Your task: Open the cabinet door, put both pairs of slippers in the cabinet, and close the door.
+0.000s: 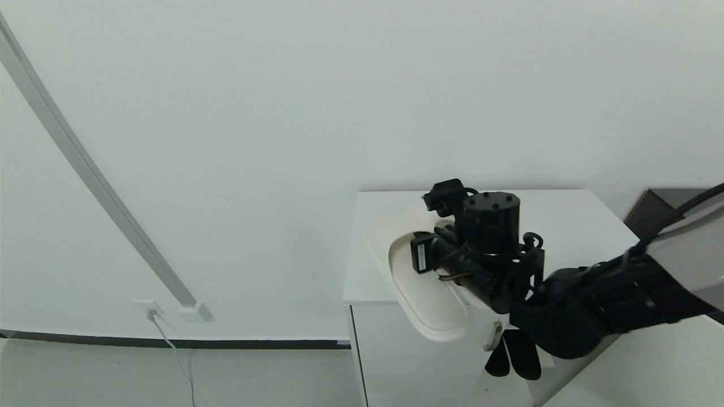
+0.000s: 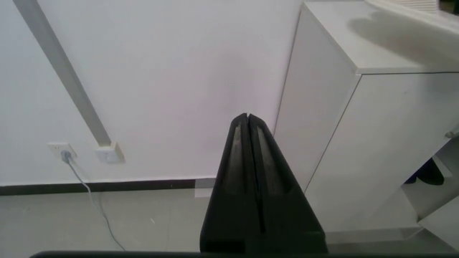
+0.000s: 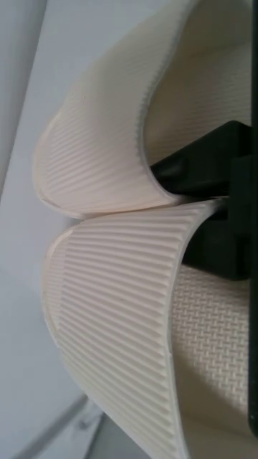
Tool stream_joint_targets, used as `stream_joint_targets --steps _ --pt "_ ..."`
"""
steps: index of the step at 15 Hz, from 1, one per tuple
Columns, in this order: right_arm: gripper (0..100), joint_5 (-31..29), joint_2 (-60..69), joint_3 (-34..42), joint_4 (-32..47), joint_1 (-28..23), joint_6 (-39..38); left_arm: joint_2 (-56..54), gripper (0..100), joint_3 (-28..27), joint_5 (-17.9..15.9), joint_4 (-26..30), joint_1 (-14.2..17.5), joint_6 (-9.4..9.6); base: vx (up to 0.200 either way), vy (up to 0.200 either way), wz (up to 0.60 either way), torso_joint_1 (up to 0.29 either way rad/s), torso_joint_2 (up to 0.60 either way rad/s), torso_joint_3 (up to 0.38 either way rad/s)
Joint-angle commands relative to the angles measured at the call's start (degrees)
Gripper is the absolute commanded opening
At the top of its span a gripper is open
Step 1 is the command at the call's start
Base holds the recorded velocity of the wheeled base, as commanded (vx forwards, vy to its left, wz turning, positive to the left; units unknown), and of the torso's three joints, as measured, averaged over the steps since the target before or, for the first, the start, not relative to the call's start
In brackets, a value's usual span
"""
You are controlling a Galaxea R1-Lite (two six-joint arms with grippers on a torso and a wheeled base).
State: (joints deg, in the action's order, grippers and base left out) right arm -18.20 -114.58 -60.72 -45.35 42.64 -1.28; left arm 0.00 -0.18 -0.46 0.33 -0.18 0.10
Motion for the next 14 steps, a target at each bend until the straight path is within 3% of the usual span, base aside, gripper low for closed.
stream_joint_targets --steps 1,3,4,11,14 --pt "0 4.2 9.0 8.8 0.0 1.0 -0.4 0.1 0 0.1 0.0 0.0 0.0 -0.01 0.000 0.000 0.00 0.000 0.00 0.000" --pt "0 10.4 14.3 17.7 0.2 1.6 -1.8 0.1 0 0.0 0.0 0.0 0.0 -0.01 0.000 0.000 0.00 0.000 0.00 0.000" --pt "0 10.6 14.8 19.3 0.0 1.8 -2.4 0.1 0 0.0 0.0 0.0 0.0 -0.01 0.000 0.000 0.00 0.000 0.00 0.000" --pt "0 10.4 15.5 21.4 0.1 5.1 -5.6 0.1 0 0.0 0.0 0.0 0.0 -0.36 0.000 0.000 0.00 0.000 0.00 0.000" --pt "0 10.3 16.0 21.8 0.2 5.4 -5.3 0.1 0 0.0 0.0 0.0 0.0 -0.45 -0.200 0.000 0.00 0.009 0.01 0.005"
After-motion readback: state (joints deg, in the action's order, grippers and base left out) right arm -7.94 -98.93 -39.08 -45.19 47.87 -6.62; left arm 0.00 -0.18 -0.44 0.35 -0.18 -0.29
